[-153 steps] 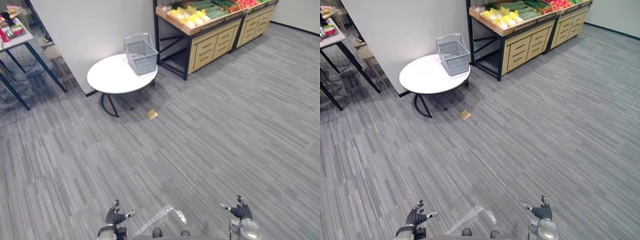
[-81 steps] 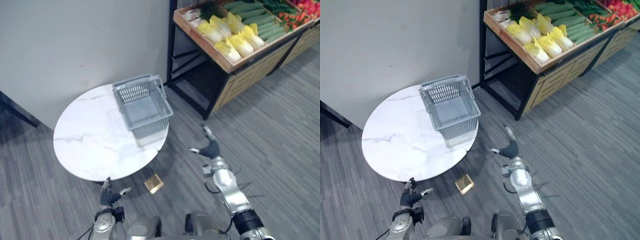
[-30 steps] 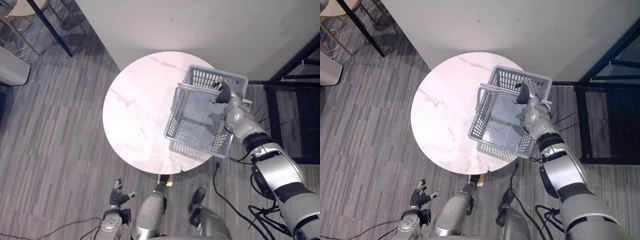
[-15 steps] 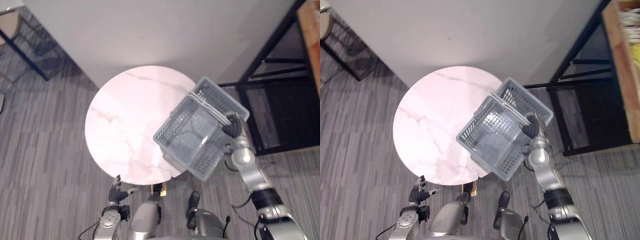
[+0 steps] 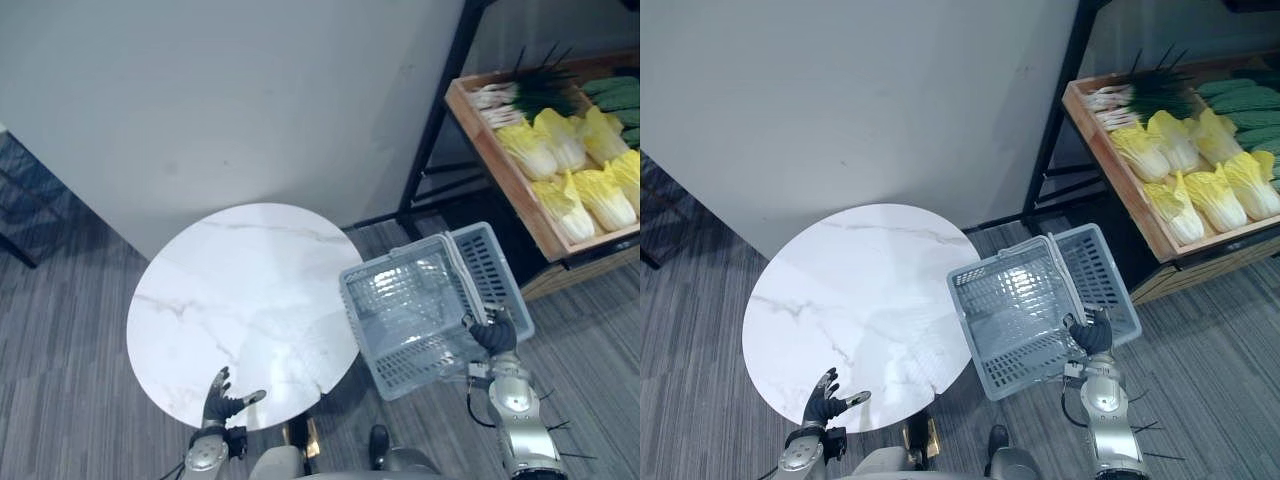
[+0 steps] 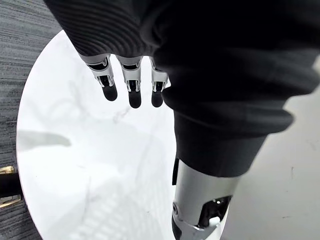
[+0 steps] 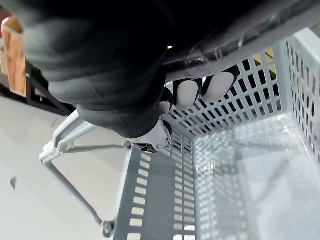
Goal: Pick vegetable in the basket
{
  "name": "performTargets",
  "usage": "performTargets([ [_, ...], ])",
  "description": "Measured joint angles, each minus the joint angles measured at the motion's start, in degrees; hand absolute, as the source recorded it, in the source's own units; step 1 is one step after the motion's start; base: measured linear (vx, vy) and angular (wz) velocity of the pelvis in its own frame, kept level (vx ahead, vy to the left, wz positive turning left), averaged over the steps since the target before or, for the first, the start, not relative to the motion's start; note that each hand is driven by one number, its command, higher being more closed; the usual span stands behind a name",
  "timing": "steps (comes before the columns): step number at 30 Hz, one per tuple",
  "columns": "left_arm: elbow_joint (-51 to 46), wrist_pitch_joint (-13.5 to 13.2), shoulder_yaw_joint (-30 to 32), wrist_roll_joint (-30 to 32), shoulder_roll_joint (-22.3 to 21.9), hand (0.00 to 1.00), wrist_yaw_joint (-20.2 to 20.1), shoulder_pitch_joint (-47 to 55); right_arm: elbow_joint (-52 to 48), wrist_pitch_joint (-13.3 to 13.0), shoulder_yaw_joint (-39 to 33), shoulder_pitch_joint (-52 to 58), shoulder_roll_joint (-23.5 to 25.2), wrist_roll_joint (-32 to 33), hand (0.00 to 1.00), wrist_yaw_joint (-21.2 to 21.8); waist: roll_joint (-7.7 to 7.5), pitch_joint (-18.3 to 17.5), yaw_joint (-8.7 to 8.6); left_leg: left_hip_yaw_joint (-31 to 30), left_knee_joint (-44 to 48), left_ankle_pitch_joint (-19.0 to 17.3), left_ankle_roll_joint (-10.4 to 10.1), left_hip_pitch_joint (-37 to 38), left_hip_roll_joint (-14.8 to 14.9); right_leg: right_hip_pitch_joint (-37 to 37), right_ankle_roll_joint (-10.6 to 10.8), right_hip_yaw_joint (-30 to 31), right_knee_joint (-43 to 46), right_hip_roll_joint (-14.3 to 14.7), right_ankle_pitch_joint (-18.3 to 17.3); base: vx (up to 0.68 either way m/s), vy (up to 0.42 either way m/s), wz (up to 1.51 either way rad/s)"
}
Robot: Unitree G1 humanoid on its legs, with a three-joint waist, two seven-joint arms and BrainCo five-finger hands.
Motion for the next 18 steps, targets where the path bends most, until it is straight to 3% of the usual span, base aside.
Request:
performTargets([
  [2,0.02,-0.01,0.01,0.0,0.0,0.0,-0.02,1.22,0.02,-0.02,-0.41,0.18,0.06,1.11,1.0,0.38,0.05,0.03,0.09,2.01,2.41,-1.53,0.29,-0.48,0.03,-1.03,0.47,2.3,0.55,-0.03,0.42,-0.06,0.045,-0.6],
  [5,0.19,0.01,0.83,0.01,0.16,0.0,-0.01,1.46,0.01,-0.86,-0.49,-1.64,1.45,1.53,1.0,0.67,-0.68,0.59,0.0,4.9,11.62,-5.18,0.74,-7.03,1.05,-5.1,-0.06,5.51,2.11,0.32,2.5,-0.08,0.023,-0.52],
  [6,0.07,0.01,1.69,0.01,0.16,0.0,0.02,0.27,-0.02,-0.97,-0.69,-2.16,1.9,1.56,1.0,0.64,-1.26,0.91,-0.1,4.58,17.06,-6.36,1.39,-11.21,1.43,-7.51,0.55,6.02,3.02,0.33,3.57,-0.14,0.037,-0.31],
  [7,0.07,0.05,2.02,0.02,0.05,0.0,0.02,-0.17,-0.02,-0.97,-0.8,-2.28,2.03,1.58,1.0,0.63,-0.82,0.9,0.08,4.08,18.03,-6.36,1.84,-12.66,2.61,-7.94,1.62,6.39,2.84,0.69,3.88,-0.18,0.056,-0.32],
  [8,-0.23,-0.12,2.43,0.03,0.26,0.0,0.06,-0.58,0.04,-0.94,-0.7,-3.07,2.61,1.68,1.0,0.42,-0.06,1.6,0.03,4.03,18.36,-7.67,2.67,-13.91,4.28,-11.16,1.44,5.11,12.48,1.45,-0.16,-0.11,0.042,-0.03],
  [9,-0.37,-0.12,2.13,0.03,0.84,0.0,0.03,-0.72,0.04,-0.94,-0.7,-2.5,3.0,1.75,1.0,0.12,-0.21,1.63,-0.16,3.7,18.6,-7.64,2.98,-14.27,4.36,-12.49,-0.09,3.5,24.11,0.62,-5.21,-0.09,0.033,0.26],
  [10,-0.57,-0.11,2.24,0.03,1.13,0.0,0.05,-0.64,0.11,-0.93,-0.65,-1.63,3.14,2.09,1.0,-0.34,-0.61,1.51,0.08,2.56,19.66,-7.57,3.11,-14.52,4.11,-11.19,1.88,2.73,32.45,-0.73,-8.85,-0.06,-0.02,0.44],
  [12,-0.78,-0.04,2.41,0.03,1.55,0.0,0.07,0.37,0.18,-0.97,-0.24,-0.89,3.17,2.53,1.0,-0.39,-1.97,0.83,0.87,1.74,21.4,-6.62,2.61,-16.57,3.01,-6.64,5.41,3.34,33.81,-2.88,-11.94,-0.09,-0.088,0.35],
  [13,-0.88,0.01,2.62,0.06,1.6,0.0,0.09,0.74,0.17,-1.15,-0.21,-1.19,3.11,2.54,1.0,-0.38,-2.62,0.65,1.19,1.67,22.1,-5.86,2.1,-18.03,2.56,-4.45,5.5,4.08,29.98,-3.06,-14.58,-0.18,-0.154,0.21],
  [15,-2.63,0.33,3.88,-0.02,-0.36,0.0,0.09,1.52,0.21,-1.26,-0.16,-3.23,2.34,2.72,1.0,-0.39,-2.43,0.7,2.44,1.61,20.31,-1.82,0.84,-20.43,3.06,-1.63,1.5,3.19,18.33,-2.21,-17.58,-0.25,-0.205,-0.01],
  [16,-3.29,0.4,3.72,-0.23,-1.92,0.0,0.07,1.42,0.48,-1.51,-0.3,-4.26,1.18,3.35,1.0,-0.57,-0.27,1.7,2.65,0.34,18.58,0.61,0.29,-20.92,4.32,-0.64,-0.24,2.1,14.73,-0.25,-16.35,-0.26,-0.157,0.05],
  [18,-4.75,0.32,2.98,-0.72,-2.94,0.0,0.14,2.16,0.71,-1.53,-0.26,-4.18,0.26,3.87,1.0,-0.89,1.33,2.13,2.52,-2.08,14.27,4.79,-1.1,-20.24,5.98,-1.74,-1.55,1.16,15.39,2.7,-15.49,-0.32,-0.164,0.27],
])
